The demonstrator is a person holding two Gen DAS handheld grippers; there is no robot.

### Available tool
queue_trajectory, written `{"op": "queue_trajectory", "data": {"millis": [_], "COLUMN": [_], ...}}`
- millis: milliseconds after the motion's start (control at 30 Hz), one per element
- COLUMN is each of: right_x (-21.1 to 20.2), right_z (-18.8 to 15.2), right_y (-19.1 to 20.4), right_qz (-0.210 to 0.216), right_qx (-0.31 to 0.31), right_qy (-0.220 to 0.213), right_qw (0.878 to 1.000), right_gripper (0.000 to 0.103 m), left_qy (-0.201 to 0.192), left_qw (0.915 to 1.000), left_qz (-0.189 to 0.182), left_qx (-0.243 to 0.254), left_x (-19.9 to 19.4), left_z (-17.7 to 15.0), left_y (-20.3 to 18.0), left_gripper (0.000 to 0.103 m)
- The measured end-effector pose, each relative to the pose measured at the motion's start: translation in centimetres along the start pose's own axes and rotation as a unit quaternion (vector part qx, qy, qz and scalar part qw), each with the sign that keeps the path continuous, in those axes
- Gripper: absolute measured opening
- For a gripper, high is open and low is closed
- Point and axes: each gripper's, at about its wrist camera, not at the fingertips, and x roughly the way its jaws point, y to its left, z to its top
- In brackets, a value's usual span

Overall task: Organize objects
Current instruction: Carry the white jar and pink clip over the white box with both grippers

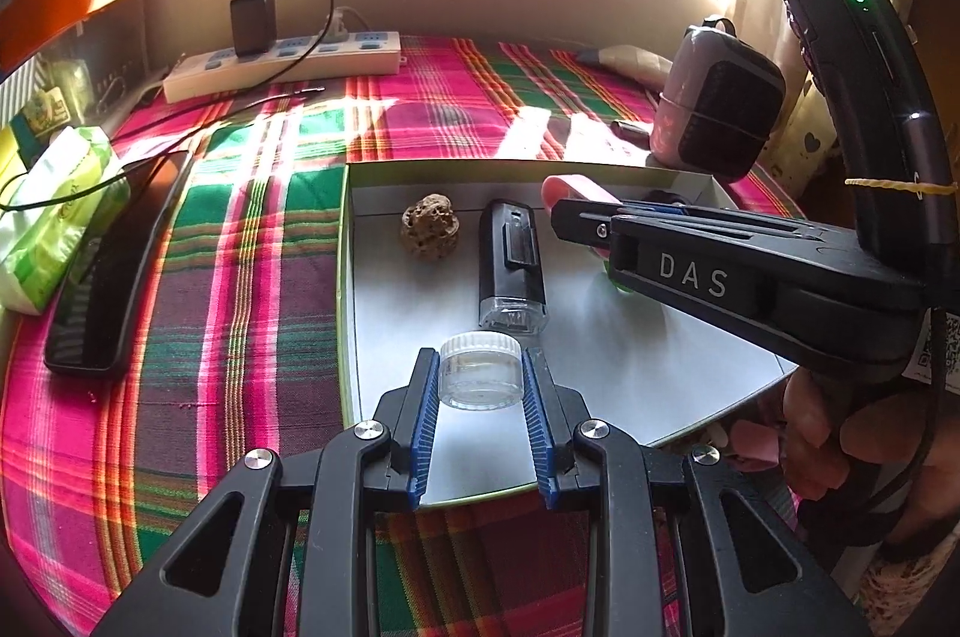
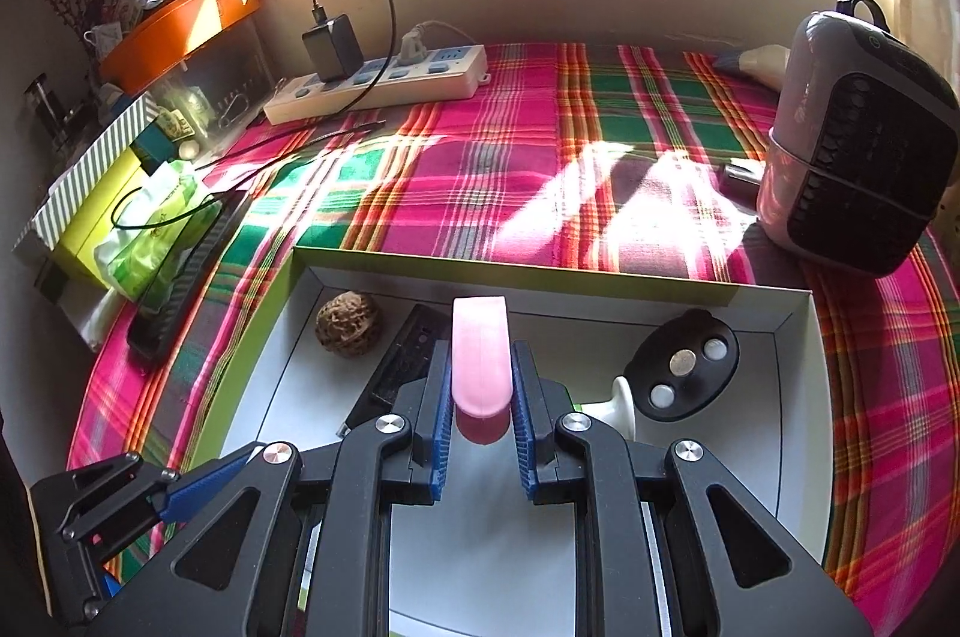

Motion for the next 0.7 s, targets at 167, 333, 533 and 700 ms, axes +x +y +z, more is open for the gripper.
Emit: {"op": "queue_trajectory", "data": {"millis": [167,333,533,700], "right_x": [0.6,0.9,1.4,1.6], "right_z": [-0.1,-0.1,0.0,-0.2], "right_y": [0.5,0.7,0.8,1.0], "right_qz": [-0.037,-0.044,-0.047,-0.049], "right_qx": [-0.019,-0.028,-0.03,-0.036], "right_qy": [0.011,0.01,0.013,0.012], "right_qw": [0.999,0.999,0.998,0.998], "right_gripper": [0.019,0.019,0.019,0.019], "left_qy": [0.004,0.005,0.004,0.003], "left_qw": [1.0,0.9999,0.9999,0.9998], "left_qz": [0.0,0.005,0.008,0.012], "left_qx": [0.004,0.008,0.011,0.014], "left_x": [0.3,0.7,0.7,0.7], "left_z": [0.1,0.2,0.1,0.1], "left_y": [-0.2,-0.3,-0.4,-0.5], "left_gripper": [0.025,0.025,0.025,0.025]}}
